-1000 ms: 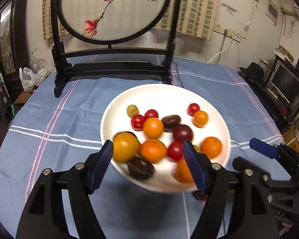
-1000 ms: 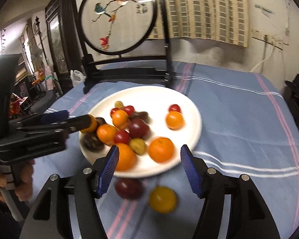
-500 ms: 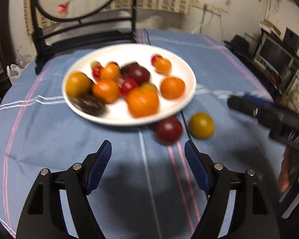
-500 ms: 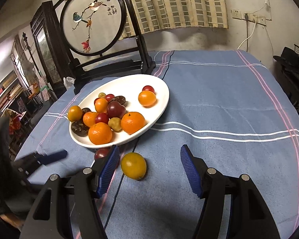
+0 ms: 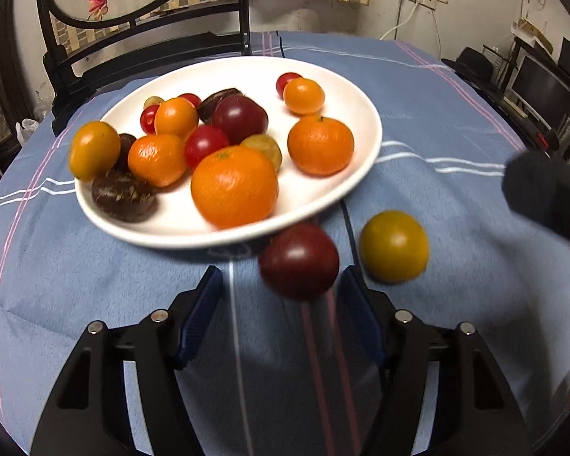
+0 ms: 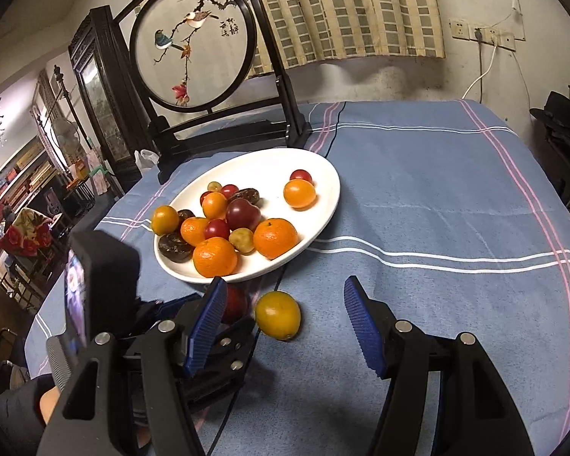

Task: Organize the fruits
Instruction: 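Grasp a dark red plum with the left gripper while the right gripper grasps a yellow fruit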

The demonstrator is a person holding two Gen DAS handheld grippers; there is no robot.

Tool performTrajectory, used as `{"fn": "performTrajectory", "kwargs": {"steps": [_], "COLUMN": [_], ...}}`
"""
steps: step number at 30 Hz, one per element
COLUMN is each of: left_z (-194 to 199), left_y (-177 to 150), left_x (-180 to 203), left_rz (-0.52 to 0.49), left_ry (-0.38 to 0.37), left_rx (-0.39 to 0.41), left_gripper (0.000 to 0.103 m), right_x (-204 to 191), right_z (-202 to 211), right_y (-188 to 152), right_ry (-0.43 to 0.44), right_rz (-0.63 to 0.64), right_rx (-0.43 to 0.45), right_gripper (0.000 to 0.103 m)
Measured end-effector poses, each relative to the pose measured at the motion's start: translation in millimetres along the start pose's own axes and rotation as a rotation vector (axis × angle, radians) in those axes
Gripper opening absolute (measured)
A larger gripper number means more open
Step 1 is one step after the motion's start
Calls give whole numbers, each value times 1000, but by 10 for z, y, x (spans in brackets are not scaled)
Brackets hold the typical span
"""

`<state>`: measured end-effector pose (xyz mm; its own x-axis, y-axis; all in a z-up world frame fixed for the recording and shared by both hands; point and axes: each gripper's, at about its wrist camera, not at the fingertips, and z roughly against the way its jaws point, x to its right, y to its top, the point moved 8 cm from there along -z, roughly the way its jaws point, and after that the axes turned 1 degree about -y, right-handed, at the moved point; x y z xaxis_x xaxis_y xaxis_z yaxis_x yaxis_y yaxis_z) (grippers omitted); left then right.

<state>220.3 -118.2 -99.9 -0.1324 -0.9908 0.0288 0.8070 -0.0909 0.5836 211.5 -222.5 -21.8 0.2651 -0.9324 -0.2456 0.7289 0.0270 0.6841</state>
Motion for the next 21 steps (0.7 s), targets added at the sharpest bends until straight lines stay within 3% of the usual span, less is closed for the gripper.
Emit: {"fn": "performTrajectory", "kwargs": {"steps": [4,6,12,21], "left_z": [-39,-16,134,414], "left_y": [76,70,-31,-265], "left_x": [0,42,-8,-290], "left_rz": [0,-18,10,-22], "left_ry": [-1,-33,-75,-81], "left_rx": [17,14,-12,17], "left_gripper": [53,39,38,38], "right_x": [-22,-14,-3,-97], "right_z": [-28,-52,-145,-368], "right_y": [-25,-42,-100,-284], "right_ry": [-9,-20,-54,-67], "right_rz": [17,19,44,108], "right_rx": [-12,-22,-53,-122], "right_gripper": [65,65,65,65]}}
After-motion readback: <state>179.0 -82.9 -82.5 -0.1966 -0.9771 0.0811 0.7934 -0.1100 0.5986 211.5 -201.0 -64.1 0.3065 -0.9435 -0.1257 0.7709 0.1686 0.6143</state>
